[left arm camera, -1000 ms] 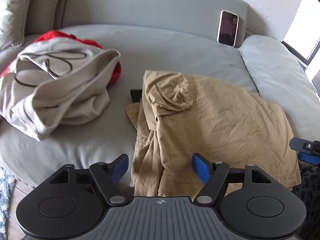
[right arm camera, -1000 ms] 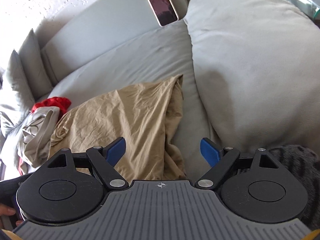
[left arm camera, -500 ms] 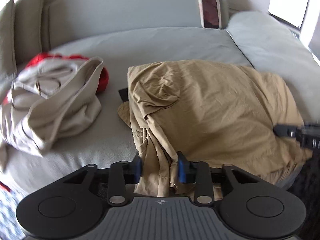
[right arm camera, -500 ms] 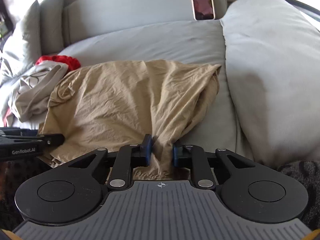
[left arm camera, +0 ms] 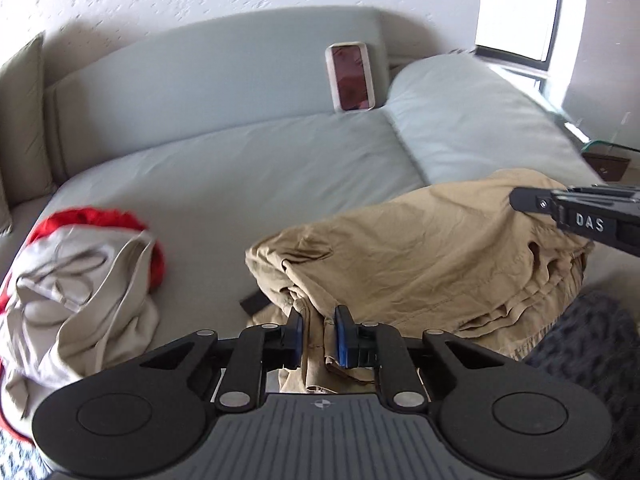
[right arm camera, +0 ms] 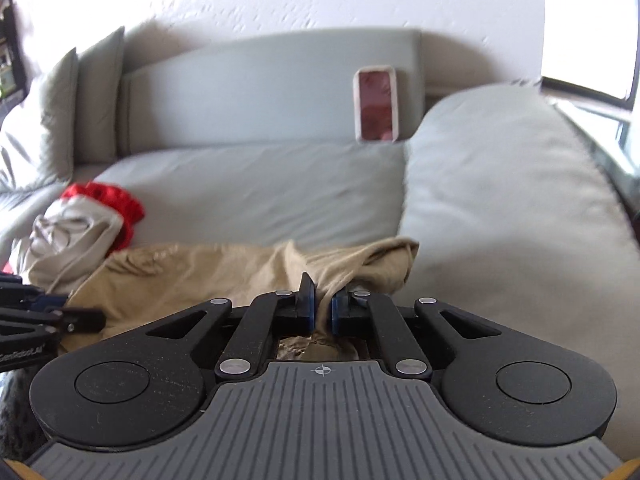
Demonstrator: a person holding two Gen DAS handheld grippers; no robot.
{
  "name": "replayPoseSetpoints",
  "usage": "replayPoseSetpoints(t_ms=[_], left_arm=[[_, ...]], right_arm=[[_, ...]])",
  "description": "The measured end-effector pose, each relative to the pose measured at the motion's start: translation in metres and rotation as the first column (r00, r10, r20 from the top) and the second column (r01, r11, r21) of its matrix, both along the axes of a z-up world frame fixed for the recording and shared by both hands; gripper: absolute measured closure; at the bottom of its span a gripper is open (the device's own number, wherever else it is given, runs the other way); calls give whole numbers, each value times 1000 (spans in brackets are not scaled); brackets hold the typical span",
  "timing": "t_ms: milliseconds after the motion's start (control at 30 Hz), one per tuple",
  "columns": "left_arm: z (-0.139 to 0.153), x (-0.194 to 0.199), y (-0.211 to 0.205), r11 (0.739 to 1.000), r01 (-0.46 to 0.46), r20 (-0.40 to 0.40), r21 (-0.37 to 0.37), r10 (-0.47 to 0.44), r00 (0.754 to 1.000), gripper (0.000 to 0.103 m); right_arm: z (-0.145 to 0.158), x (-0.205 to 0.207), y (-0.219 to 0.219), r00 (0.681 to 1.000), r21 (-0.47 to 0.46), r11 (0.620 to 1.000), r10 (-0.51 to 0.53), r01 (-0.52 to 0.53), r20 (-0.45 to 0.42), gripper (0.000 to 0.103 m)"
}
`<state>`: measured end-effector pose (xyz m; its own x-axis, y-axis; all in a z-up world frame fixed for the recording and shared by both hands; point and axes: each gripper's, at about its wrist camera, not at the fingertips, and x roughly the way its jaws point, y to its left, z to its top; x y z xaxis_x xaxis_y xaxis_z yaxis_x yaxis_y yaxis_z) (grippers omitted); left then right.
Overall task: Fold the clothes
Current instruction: 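Grasp the folded pants with the left gripper and carry them onto the sofa armrest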
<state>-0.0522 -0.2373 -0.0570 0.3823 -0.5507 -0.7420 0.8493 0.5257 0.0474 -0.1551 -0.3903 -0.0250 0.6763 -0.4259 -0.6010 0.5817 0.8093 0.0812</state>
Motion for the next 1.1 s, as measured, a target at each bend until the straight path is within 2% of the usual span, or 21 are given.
replayPoseSetpoints(t_ms=[233,367,467,500,533,567,600,633,667,700,733,800,867,967,1067,1100], left_arm=[[40,-46,-79,987,138,50,-83,-135,990,90],[68,-82,-121,964,201,91,-176,-187,978,90],[53,-112,-155,954,235,93,-189,-221,971,88],[42,-118,-166,954,252,97,-162,-239,966,82],[23,-121,-177,958,273,98,-92,-265,959,75],[1,-123,-189,956,293,92,-5,-291,952,74],[-16,-123,-196,953,298,82,53,-301,950,73],[-25,-119,-193,957,286,71,55,-289,955,73],[-25,-116,-187,960,279,61,32,-280,958,73],[-21,-113,-181,960,279,51,13,-280,959,69],[-16,-110,-175,957,289,41,7,-289,956,68],[-4,-105,-161,945,325,18,23,-325,945,67],[10,-98,-143,934,354,-19,53,-354,935,64],[27,-81,-108,919,388,-64,66,-384,921,63],[50,-68,-75,937,348,-64,43,-345,937,58],[58,-64,-67,947,320,-70,23,-318,945,57]], right_arm=[[50,-47,-64,990,-121,983,-136,141,48,97],[85,-82,-96,965,-233,939,-232,255,122,97],[94,-109,-119,935,-272,897,-315,349,161,97],[87,-120,-127,922,-268,883,-353,385,158,96],[75,-128,-135,910,-256,873,-395,415,129,89],[62,-134,-143,896,-236,865,-436,443,85,79],[43,-137,-154,882,-189,867,-470,461,-5,59],[23,-142,-164,869,-120,875,-482,469,-115,51],[5,-149,-169,860,-42,879,-474,475,-188,54],[-6,-159,-167,860,14,876,-472,483,-193,55],[-9,-170,-160,865,50,870,-479,491,-152,53],[-5,-191,-146,862,124,853,-502,507,-72,42],[7,-206,-134,855,194,837,-519,511,-11,36],[35,-219,-109,856,289,835,-509,468,86,28],[71,-229,-83,860,328,860,-468,390,203,25],[82,-230,-76,858,329,869,-455,370,236,20]])
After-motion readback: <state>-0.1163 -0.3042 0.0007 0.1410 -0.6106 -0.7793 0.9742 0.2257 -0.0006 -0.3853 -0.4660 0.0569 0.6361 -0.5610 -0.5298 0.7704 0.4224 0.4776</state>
